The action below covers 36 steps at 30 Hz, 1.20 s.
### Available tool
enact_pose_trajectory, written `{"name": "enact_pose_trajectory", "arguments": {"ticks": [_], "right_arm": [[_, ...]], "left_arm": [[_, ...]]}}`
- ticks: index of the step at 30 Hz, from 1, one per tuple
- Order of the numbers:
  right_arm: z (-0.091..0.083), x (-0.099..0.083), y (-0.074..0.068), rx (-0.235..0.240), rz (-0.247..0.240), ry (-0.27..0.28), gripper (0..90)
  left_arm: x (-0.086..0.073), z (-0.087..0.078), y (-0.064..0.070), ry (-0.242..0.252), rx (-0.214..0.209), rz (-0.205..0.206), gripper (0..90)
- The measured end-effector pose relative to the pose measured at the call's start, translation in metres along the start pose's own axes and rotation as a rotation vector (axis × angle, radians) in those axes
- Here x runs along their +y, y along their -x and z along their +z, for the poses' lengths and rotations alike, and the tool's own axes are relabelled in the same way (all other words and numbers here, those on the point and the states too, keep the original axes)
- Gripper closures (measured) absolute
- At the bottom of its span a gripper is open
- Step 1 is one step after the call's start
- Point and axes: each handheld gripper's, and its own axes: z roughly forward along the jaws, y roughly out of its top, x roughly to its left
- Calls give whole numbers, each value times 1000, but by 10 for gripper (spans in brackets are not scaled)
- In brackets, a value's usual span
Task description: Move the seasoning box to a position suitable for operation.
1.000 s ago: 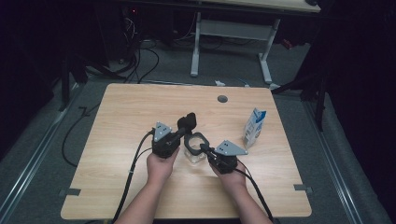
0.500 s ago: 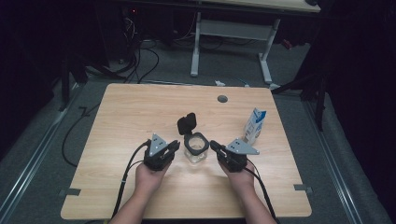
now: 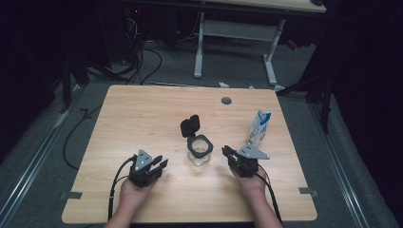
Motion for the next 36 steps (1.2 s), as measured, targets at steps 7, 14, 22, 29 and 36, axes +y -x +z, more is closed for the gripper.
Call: {"name": "enact_pose_trajectory", "arguments": {"ticks": [7,14,22,29,36], "right_arm": [[-8,-8,3,-29,52,-31,764],[-19,-5,14,-84,75,-74,740],[-28,-7,19,-154,103,-96,703],[-33,-9,30,-198,110,-101,679],[-45,-15,46,-254,119,-90,656]], "left_arm": [[-6,4,5,-49,20,55,657],[-3,2,-5,-10,27,6,633],[-2,2,-11,3,0,-12,570],[-1,2,-12,-1,-4,4,536],[-1,-6,-13,19,13,4,520]]}}
